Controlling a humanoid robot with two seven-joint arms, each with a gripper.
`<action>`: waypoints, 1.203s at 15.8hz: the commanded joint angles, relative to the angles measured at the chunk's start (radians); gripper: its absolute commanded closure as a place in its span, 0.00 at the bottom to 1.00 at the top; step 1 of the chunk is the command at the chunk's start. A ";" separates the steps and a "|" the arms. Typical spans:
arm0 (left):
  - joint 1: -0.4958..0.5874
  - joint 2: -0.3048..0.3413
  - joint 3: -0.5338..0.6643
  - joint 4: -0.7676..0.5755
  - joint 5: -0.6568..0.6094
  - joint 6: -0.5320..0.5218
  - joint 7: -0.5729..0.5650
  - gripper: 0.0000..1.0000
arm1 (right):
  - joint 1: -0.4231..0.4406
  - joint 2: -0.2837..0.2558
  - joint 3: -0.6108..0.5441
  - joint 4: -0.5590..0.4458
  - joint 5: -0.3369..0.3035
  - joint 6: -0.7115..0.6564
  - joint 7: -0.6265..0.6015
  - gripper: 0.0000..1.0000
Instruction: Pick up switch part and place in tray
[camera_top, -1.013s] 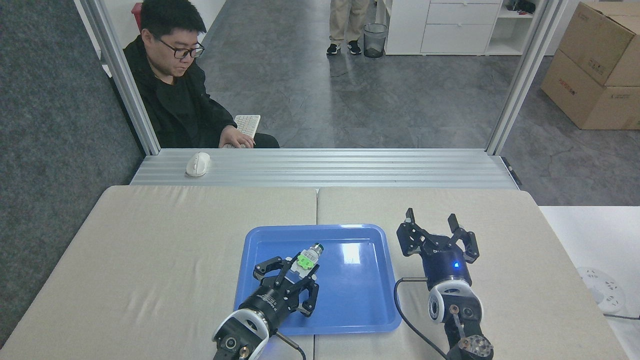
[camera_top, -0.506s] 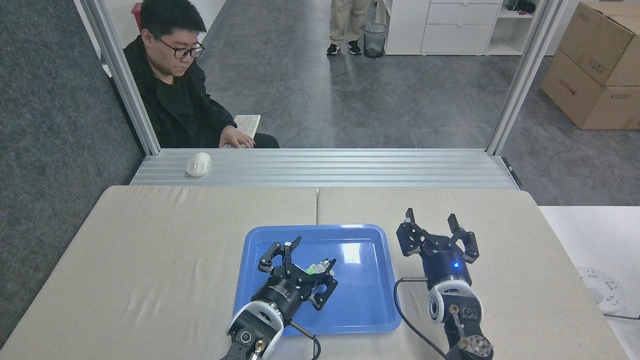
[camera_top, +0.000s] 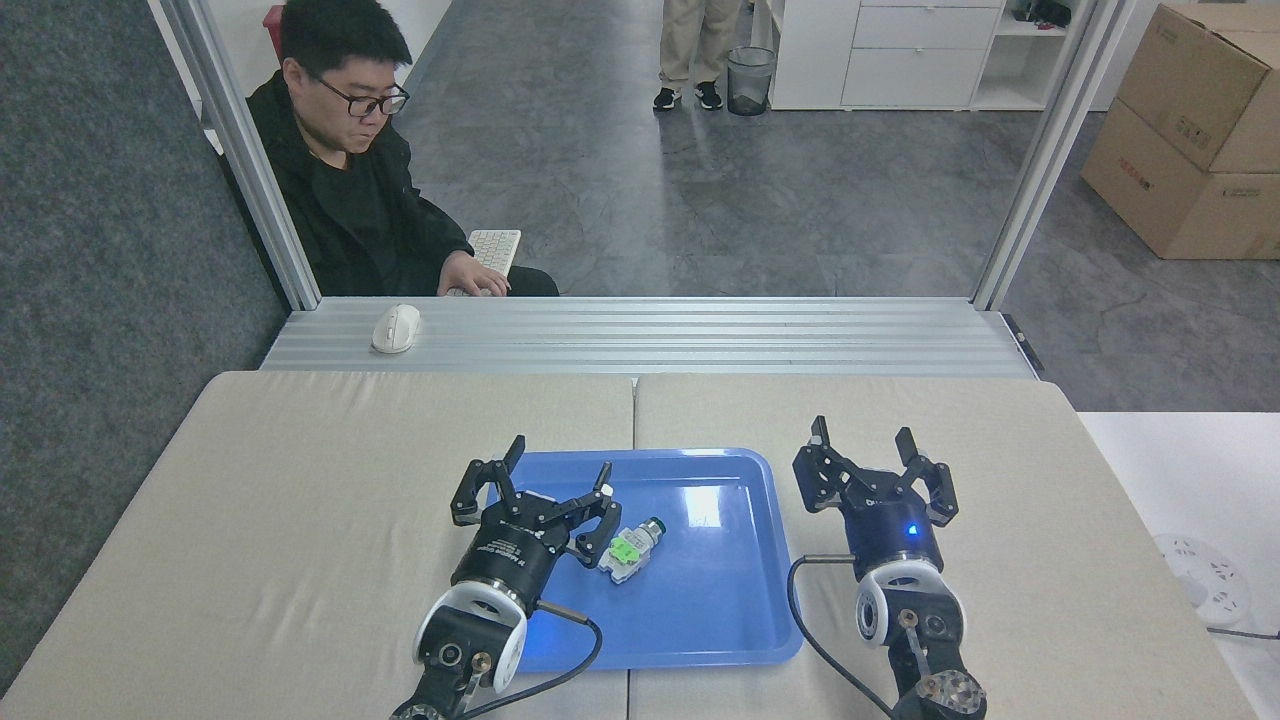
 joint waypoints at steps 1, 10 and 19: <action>-0.003 0.062 0.209 0.044 0.176 0.020 0.016 0.00 | 0.000 0.000 -0.001 0.000 -0.001 -0.001 -0.002 0.00; 0.000 0.194 0.222 0.108 0.164 0.073 0.108 0.00 | 0.000 0.000 0.000 0.000 0.000 -0.001 -0.002 0.00; -0.003 0.200 0.223 0.046 0.168 0.075 0.091 0.00 | 0.000 -0.001 0.000 0.000 0.000 -0.001 -0.002 0.00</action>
